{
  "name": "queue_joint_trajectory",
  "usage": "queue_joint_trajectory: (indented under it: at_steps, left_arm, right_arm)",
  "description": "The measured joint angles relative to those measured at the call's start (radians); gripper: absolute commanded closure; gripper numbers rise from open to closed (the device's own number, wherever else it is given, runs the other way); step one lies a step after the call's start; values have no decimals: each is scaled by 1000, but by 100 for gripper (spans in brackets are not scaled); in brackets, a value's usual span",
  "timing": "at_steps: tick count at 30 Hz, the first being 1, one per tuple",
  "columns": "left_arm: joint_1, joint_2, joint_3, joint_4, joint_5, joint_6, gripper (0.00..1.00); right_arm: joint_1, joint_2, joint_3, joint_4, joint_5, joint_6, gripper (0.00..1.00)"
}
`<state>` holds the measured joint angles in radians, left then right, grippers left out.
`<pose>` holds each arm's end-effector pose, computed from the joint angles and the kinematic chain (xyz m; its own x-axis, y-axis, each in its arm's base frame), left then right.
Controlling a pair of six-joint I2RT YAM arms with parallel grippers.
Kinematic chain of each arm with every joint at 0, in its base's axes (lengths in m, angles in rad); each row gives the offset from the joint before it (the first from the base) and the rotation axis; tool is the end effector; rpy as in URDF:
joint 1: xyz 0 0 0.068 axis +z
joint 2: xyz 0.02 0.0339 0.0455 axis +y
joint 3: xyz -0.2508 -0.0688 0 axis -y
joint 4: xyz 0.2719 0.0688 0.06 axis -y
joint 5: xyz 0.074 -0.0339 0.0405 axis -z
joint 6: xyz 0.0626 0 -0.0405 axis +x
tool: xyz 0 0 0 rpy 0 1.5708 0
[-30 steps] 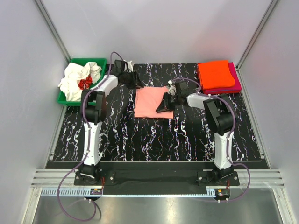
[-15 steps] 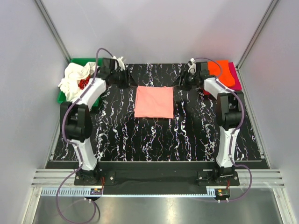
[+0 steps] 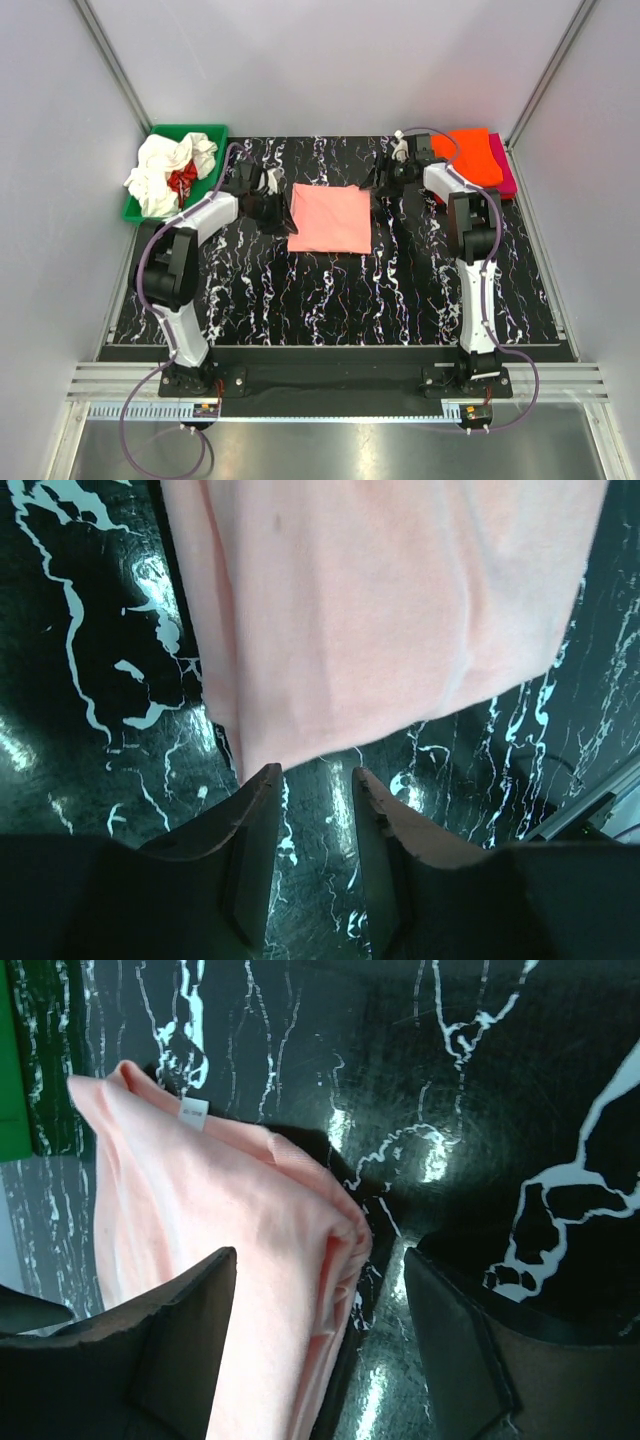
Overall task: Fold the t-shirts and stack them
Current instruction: Fold the tshirt
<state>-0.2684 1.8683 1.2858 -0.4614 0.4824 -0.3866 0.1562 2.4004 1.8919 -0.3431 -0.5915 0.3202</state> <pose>0.3960 -0.1390 0.1419 -0.9453 -0.0864 -0.3145 0.1117 0.8203 -0.5610 0.5425 0.1208 0.1081 -0.8603 0.1290 -0.4933 -0.2331 0.7609 0.6055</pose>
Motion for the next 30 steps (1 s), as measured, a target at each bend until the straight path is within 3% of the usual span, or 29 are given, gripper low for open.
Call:
queue_joint_trajectory:
  at_steps: [16, 30]
  left_arm:
    - [2, -414, -34, -15, 74, 40, 59]
    - [2, -410, -151, -61, 69, 111, 58]
  right_arm:
    - [1, 90, 160, -129, -73, -142, 31]
    - [7, 152, 266, -239, -123, -198, 44]
